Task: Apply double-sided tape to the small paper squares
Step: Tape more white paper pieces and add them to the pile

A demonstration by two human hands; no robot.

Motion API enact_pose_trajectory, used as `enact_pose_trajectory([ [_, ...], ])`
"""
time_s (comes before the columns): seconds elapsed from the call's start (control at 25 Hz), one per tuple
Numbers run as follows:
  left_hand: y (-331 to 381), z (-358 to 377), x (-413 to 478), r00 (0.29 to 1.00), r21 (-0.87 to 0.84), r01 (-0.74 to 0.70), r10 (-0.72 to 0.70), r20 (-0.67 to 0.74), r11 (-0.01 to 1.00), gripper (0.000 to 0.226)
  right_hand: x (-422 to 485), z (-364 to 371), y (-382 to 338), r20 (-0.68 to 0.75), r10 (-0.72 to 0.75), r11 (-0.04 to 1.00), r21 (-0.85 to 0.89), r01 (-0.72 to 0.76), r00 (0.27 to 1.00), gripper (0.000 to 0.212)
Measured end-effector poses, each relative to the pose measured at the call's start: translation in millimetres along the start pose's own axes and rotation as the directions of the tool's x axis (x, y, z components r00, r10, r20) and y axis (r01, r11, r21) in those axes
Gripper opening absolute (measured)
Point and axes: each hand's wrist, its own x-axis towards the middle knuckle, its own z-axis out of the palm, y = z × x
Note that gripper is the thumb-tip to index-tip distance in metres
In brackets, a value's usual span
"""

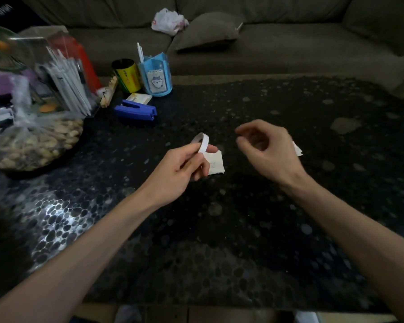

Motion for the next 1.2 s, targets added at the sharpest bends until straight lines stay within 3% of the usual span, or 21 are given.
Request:
enact_pose_trajectory([
  [0.12,-3,-2,1,1.0,0.002,-0.015,0.015,-0.003,1.0,0.03,-13,16,-25,0.116,-0.09,0.981,0.18,0.069,0.989,0.026],
  [0.36,-2,-9,3,0.998,0.054,-0.068,0.068,0.003,0.996,0.032,-26,26,-26,0.088,-0.246,0.966,0.105,0.236,0.965,0.042],
  [0.56,0,-15,3,0.998,0.085,-0.057,0.055,0.015,0.995,0.03,-27,32,-25,0.03,-0.244,0.962,0.136,0.238,0.969,0.046],
  [0.84,0,-15,1,0.999,0.122,-0.033,0.037,-0.029,0.992,0.025,-31,35,-27,-0.022,-0.246,0.961,0.125,0.247,0.969,0.03],
  [1.2,0,-13,0,0.997,0.183,-0.019,0.033,-0.07,0.983,0.024,-28,29,-32,0.038,-0.183,0.971,0.164,0.174,0.982,0.018],
])
